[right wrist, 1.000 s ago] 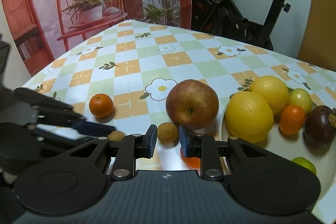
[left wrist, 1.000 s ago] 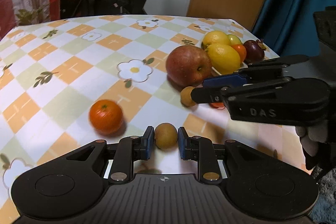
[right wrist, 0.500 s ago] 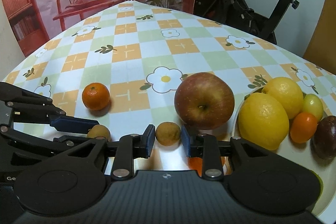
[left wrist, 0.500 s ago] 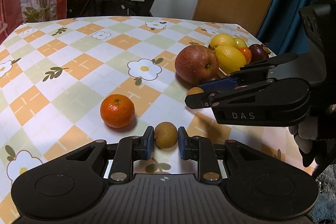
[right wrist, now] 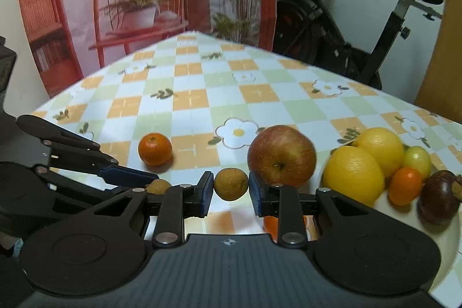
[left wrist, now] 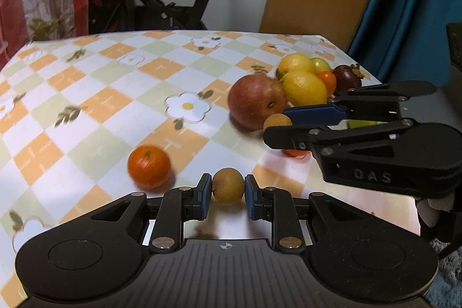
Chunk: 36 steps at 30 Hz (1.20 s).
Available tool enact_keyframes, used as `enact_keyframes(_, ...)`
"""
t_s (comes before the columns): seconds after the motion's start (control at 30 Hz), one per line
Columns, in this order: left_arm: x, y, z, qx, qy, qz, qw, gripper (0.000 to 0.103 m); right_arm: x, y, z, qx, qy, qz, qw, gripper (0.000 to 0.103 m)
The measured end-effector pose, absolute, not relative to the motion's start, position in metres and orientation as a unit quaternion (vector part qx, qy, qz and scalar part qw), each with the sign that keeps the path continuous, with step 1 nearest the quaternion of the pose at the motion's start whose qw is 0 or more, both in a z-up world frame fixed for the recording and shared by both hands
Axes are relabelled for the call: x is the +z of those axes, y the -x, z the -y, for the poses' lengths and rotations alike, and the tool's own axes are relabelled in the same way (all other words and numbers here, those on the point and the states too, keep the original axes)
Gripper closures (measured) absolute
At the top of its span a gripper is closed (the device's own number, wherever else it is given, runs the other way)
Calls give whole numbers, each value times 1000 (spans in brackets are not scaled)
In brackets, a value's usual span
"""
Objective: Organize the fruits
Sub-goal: 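Carry the small brown fruit onto the plate and open the left tool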
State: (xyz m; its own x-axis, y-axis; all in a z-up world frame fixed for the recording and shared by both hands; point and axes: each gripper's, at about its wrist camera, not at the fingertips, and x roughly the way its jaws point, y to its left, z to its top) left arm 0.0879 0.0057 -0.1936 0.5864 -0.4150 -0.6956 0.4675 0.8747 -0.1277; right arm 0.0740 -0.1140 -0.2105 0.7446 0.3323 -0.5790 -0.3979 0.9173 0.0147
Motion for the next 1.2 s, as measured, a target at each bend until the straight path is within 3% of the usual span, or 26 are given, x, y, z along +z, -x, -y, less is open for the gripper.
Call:
enact_keyframes(0.5, -150, -111, 70, -298, -68, -354, 884, 77, -194, -48, 207, 117, -39, -237, 964, 74)
enact_keyframes(1.2, -172, -150, 184, -350, -145, -360, 852, 77, -234, -49, 310, 19, -113, -254, 960, 74)
